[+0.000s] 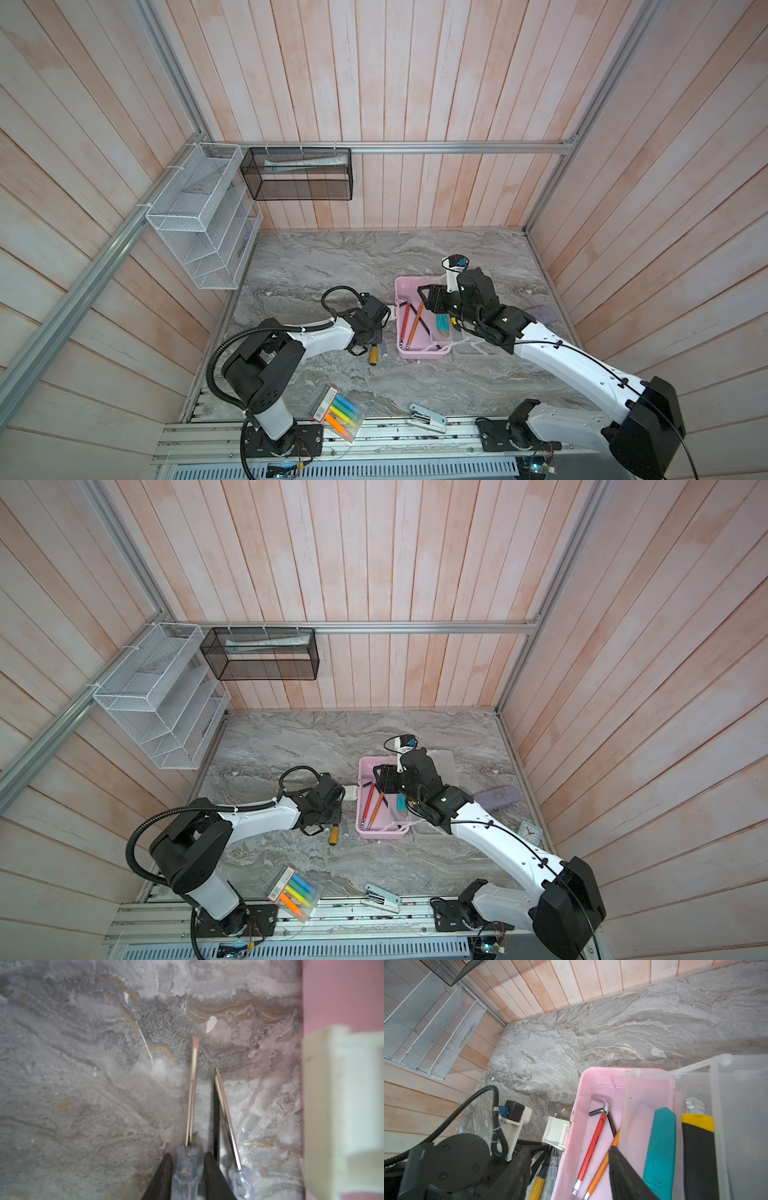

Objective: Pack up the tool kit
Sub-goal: 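Grasp the clear-handled screwdriver with the left gripper while the right gripper lowers the lid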

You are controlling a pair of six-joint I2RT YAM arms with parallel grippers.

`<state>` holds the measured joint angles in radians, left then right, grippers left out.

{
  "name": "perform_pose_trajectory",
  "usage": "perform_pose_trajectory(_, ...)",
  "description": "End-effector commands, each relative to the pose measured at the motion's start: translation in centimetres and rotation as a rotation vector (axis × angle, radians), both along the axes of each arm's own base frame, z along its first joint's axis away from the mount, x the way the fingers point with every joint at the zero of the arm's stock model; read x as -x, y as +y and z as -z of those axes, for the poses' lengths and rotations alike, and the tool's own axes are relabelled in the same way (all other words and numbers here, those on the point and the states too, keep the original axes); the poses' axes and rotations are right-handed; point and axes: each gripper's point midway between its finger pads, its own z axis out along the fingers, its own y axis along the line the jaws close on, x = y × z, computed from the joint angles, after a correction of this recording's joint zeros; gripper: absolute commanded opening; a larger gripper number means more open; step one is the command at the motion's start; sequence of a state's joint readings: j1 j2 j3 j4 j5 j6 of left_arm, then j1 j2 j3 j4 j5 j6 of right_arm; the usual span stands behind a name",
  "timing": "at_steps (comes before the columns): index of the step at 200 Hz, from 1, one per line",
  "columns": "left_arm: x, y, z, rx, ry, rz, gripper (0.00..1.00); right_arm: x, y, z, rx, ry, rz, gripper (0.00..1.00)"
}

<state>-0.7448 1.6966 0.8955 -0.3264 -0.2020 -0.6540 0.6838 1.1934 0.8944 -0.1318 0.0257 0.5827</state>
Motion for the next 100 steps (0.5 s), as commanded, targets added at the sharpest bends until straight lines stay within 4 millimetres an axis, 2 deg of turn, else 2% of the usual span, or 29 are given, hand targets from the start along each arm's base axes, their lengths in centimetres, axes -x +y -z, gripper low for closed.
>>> perform_pose_trajectory(1, -0.2, 0.4, 0.5, -0.064, -0.003, -0.007, 0.28, -0.1, 0.0, 0.7, 0.002, 0.005, -0.003, 0.59)
perform_pose_trajectory(71, 0.4, 1.8, 1.3, -0.115, 0.022, -0.047, 0.19, 0.0, -0.4, 1.2, -0.024, 0.012, -0.006, 0.59)
perform_pose_trajectory(100, 0.5, 2.2, 1.5, -0.126, 0.029, -0.053, 0.11, -0.1, -0.5, 1.3, -0.034, 0.014, -0.010, 0.59)
